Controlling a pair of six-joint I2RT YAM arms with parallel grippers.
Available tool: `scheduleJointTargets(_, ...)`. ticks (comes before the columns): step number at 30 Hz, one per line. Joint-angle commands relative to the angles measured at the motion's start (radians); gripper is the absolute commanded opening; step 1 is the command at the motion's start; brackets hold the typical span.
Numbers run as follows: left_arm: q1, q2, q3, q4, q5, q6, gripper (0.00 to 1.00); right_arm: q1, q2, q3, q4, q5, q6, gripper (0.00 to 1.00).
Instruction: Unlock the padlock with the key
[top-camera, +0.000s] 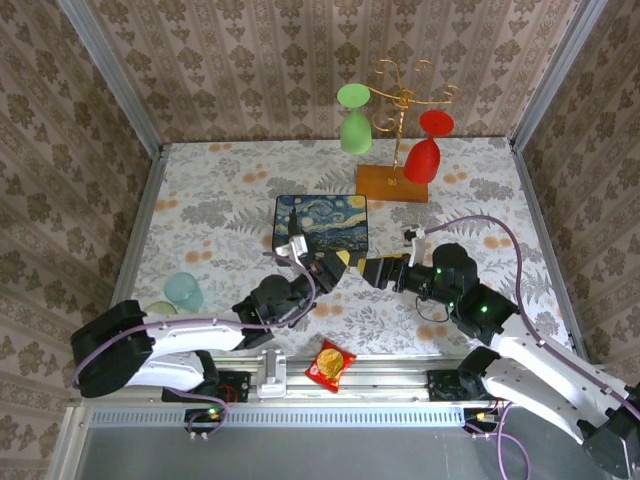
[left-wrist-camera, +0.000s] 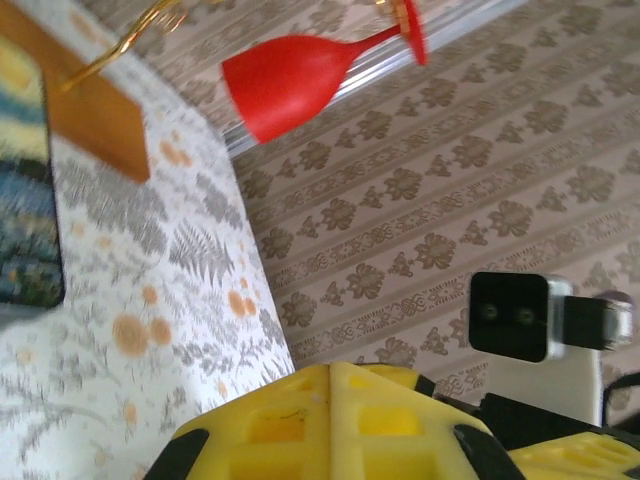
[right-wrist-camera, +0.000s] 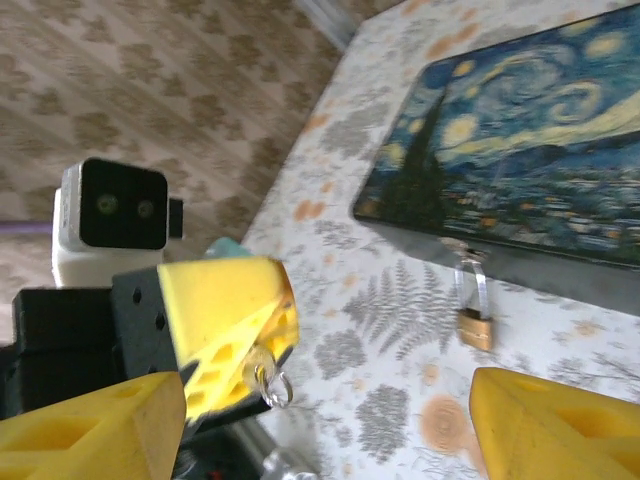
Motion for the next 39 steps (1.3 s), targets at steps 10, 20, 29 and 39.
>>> scheduleJointTargets(10, 0.036, -0.009, 0.053, 0.217, 0.249, 0.279, 0.00, 0.004, 0.018, -0.075, 0.427, -0.252, 0.160, 0.65)
scheduleJointTargets(20, 0.043, 0.011, 0.063, 0.267, 0.250, 0.253, 0.00, 0.008, 0.085, -0.090, 0.551, -0.271, 0.185, 0.58)
scheduleJointTargets(29, 0.047, 0.025, 0.055, 0.297, 0.235, 0.235, 0.00, 0.015, 0.091, -0.095, 0.579, -0.259, 0.177, 0.41)
scheduleJointTargets(39, 0.047, 0.048, 0.056, 0.318, 0.238, 0.187, 0.00, 0.015, 0.121, -0.094, 0.600, -0.261, 0.162, 0.29)
